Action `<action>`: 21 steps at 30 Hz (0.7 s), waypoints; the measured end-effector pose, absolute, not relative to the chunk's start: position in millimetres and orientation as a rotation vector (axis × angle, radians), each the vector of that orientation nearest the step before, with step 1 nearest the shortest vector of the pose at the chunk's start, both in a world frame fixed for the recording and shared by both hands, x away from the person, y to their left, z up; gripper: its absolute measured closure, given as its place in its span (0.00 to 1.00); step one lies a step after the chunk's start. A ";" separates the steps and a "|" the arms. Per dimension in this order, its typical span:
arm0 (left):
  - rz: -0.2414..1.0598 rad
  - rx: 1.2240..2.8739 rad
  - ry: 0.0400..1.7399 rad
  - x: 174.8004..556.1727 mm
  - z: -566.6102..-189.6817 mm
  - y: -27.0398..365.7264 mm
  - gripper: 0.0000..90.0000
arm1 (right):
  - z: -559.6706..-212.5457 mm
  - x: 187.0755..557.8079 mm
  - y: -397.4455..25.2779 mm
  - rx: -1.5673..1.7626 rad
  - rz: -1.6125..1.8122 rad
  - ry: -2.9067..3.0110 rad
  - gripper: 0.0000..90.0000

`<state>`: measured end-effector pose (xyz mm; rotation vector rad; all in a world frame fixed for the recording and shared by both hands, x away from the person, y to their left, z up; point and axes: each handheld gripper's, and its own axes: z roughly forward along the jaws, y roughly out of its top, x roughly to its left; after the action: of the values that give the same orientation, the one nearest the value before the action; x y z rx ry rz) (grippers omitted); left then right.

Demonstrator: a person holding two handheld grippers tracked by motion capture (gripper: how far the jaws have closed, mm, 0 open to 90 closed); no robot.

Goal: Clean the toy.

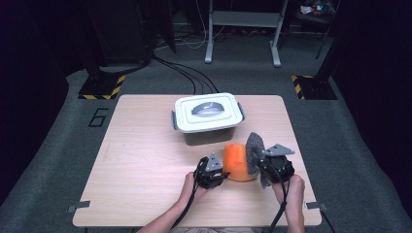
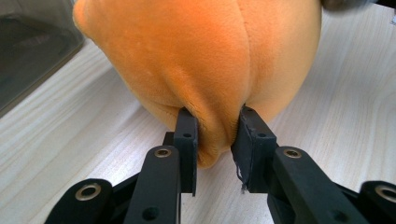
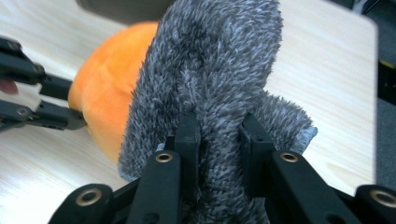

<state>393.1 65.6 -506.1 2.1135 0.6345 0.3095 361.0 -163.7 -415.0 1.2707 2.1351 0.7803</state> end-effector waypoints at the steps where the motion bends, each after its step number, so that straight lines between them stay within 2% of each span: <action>1: 0.310 2.112 0.634 393.3 -506.2 65.7 0.79 | -419.3 363.9 -161.7 1.266 0.768 2.142 0.81; 6: 0.325 2.103 0.645 393.5 -505.9 65.8 0.74 | -430.1 374.0 -158.3 1.286 0.740 2.125 0.81; 11: 0.339 2.104 0.668 393.9 -506.9 65.3 0.56 | -432.4 381.3 -160.1 1.295 0.736 2.122 0.81; 15: 0.348 2.124 0.676 394.6 -508.2 63.5 0.46 | -434.0 387.0 -161.6 1.308 0.743 2.110 0.81; 19: 0.361 2.129 0.673 395.1 -510.5 60.7 0.44 | -435.1 391.2 -163.8 1.313 0.738 2.113 0.81; 21: 0.385 2.127 0.661 394.1 -510.3 59.0 0.48 | -435.4 392.5 -165.3 1.314 0.739 2.114 0.81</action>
<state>394.1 59.0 -510.3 2.1268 0.6609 0.3852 392.5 -165.3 -435.4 1.3135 2.1140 0.7387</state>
